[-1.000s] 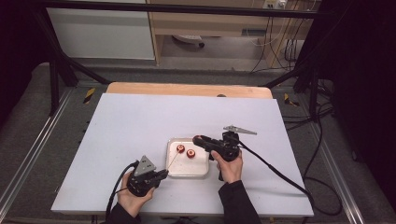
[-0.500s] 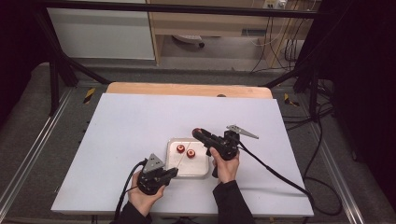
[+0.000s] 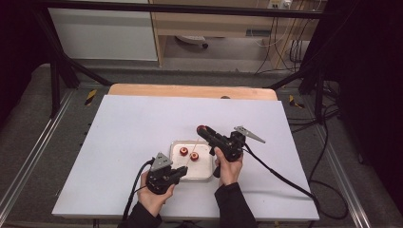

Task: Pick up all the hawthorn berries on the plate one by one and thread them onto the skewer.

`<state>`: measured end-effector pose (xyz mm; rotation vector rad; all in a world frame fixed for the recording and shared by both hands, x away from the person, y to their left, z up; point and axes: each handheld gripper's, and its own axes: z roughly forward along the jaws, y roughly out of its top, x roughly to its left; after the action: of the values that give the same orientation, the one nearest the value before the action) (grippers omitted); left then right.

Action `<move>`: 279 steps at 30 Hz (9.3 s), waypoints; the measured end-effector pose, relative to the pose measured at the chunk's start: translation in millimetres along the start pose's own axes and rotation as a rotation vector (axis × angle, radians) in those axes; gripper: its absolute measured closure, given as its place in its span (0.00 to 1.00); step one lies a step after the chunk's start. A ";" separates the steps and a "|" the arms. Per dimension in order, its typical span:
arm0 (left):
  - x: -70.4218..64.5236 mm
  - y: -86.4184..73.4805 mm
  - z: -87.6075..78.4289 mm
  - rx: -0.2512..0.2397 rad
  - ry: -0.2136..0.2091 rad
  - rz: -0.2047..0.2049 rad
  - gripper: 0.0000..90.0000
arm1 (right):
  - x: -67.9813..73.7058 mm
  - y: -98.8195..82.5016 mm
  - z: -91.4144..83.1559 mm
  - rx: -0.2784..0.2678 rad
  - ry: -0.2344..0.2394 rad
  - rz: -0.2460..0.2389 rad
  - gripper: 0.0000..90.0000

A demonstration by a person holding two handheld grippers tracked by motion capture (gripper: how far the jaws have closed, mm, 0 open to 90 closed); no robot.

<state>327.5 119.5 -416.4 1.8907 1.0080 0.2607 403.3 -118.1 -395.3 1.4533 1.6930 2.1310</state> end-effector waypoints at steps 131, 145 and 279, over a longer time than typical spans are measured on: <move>74.2 -33.8 -49.7 0.105 0.027 0.143 0.98 | 5.1 -3.3 49.7 0.889 -0.260 -0.432 0.19; 74.6 -33.8 -49.8 0.104 0.026 0.147 0.98 | 4.1 -15.3 84.8 1.007 -0.299 -0.434 0.45; -0.3 8.5 -1.7 -0.026 0.024 0.003 0.98 | 2.9 2.6 0.0 -0.042 -0.001 -0.055 0.69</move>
<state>331.0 118.5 -408.5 1.8696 1.0131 0.2970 403.0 -117.5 -391.4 1.3796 1.6578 2.1240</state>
